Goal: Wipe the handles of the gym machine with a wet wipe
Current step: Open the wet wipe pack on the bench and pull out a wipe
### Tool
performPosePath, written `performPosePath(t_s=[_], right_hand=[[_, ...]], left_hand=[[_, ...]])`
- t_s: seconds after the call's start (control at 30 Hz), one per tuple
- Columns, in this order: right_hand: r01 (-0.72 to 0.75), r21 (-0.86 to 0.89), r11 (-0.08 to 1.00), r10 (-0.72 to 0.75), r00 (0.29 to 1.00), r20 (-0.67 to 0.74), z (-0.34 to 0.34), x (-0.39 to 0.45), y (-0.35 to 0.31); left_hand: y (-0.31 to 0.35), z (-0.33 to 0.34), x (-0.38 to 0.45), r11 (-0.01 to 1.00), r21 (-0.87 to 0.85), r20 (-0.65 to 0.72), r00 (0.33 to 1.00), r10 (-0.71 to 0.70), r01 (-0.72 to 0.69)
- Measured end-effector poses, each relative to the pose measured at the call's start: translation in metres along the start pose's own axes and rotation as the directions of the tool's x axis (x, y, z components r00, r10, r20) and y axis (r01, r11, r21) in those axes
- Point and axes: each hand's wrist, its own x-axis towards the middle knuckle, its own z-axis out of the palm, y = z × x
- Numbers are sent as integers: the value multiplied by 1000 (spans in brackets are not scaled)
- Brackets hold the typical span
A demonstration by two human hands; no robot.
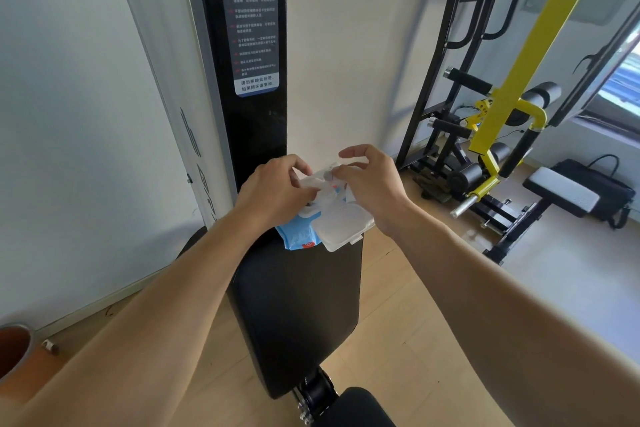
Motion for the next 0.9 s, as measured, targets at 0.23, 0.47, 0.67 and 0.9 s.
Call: performPosePath(t_s=[0.23,0.47,0.67,0.9], right_hand=[[19,63,998,-19,1000,-1,0,-6,0],[57,31,998,-56,998,-14,1,-7,-2],[47,72,996,-43,998,-50,2,-9,1],[42,89,995,-34,996,-82,7,-10,4]], left_hand=[[10,-2,16,973,224,47,997,-64,52],[21,9,15,977,210,-109,992,63,-39],[16,17,6,990,42,-202,969,140,-135],[5,16,-13,988,-120,-216,974,74,-102]])
